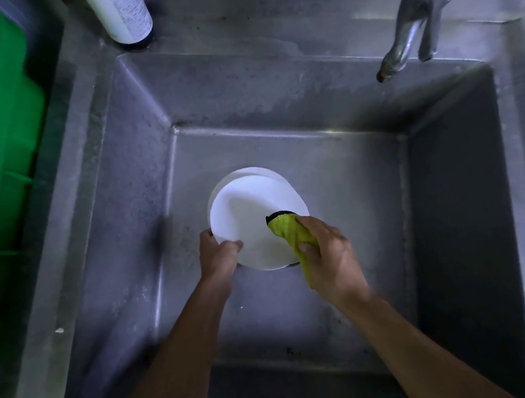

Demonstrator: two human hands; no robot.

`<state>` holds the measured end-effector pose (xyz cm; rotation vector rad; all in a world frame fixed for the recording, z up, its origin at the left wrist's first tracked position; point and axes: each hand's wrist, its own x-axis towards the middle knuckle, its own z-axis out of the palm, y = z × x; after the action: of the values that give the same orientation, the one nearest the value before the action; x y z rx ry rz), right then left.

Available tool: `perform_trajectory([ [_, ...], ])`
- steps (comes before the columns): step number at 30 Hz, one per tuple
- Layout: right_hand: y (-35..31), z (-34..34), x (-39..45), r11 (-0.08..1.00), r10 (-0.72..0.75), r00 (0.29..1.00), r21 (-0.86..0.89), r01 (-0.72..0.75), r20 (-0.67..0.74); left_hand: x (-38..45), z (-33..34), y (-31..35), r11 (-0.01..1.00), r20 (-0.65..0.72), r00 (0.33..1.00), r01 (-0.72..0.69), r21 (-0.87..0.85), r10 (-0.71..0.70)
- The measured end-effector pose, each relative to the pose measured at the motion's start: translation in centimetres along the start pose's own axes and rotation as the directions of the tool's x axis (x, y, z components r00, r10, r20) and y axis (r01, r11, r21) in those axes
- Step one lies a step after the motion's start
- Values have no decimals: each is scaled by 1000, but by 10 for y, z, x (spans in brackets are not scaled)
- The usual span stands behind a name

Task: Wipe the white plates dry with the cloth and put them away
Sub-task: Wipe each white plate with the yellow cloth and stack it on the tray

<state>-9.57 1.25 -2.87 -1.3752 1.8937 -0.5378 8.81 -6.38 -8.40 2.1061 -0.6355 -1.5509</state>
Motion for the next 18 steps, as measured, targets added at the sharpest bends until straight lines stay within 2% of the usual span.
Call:
perform_trajectory([
  [3, -7, -9, -10, 1000, -5, 1000, 22, 6, -25, -24, -3, 8, 977, 171, 984, 79, -199, -44],
  [5, -13, -15, -18, 1000, -16, 1000, 25, 17, -22, -39, -6, 12, 957, 235, 970, 117, -264, -54],
  [12, -45, -48, -49, 1000, -9, 999, 22, 10, -44, -93, -25, 23, 954, 341, 939, 131, -270, -33],
  [18, -79, -82, -71, 994, -89, 996, -60, 89, -5, -154, -43, 46, 962, 527, 849, 109, -251, 42],
])
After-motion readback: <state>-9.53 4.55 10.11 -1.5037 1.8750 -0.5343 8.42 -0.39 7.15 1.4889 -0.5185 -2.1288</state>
